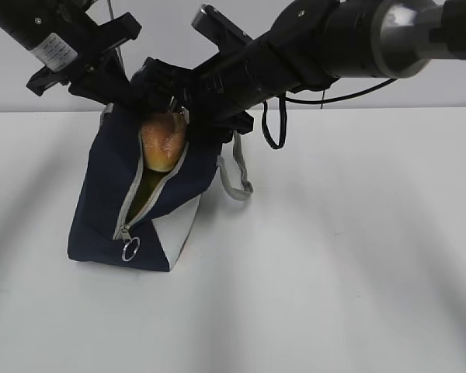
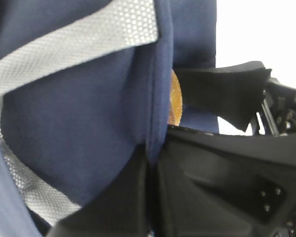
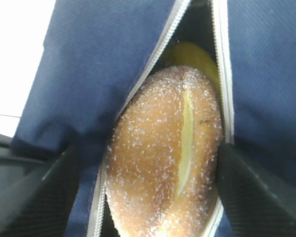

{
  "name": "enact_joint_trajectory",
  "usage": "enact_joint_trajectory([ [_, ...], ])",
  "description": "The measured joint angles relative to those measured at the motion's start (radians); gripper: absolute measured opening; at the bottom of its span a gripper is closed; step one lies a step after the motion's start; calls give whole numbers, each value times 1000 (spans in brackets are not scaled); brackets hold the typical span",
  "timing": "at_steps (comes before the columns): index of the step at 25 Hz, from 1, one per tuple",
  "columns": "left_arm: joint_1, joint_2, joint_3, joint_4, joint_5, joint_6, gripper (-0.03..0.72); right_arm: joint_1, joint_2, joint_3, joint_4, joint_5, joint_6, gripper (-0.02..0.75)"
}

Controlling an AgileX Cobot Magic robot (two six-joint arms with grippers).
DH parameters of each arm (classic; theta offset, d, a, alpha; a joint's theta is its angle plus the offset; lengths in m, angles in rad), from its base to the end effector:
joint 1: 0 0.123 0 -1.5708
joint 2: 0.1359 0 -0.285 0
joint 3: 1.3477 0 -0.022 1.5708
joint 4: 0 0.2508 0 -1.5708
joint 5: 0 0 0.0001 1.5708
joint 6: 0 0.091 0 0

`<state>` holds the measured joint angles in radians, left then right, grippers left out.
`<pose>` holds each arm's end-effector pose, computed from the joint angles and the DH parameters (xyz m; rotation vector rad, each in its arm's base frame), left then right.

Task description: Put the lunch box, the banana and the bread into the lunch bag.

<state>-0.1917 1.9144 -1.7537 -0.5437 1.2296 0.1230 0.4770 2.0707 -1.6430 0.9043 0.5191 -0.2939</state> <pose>0.3922 -0.1213 0.3039 0.2777 2.7814 -0.7805 0.4084 0.2511 0.2366 -0.1539 2.3760 0.9713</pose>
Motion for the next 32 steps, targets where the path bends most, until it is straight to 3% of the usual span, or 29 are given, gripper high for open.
enact_joint_trajectory([
  [6,1,-1,0,2,0,3,0,0,6,-28,-68,23,-17,648],
  [14,1,-1,0,-7,0,3,0,0,6,-36,-320,72,2,645],
  [32,1,-1,0,-8,0,5,0,-18,-72,-39,-547,121,43,592],
])
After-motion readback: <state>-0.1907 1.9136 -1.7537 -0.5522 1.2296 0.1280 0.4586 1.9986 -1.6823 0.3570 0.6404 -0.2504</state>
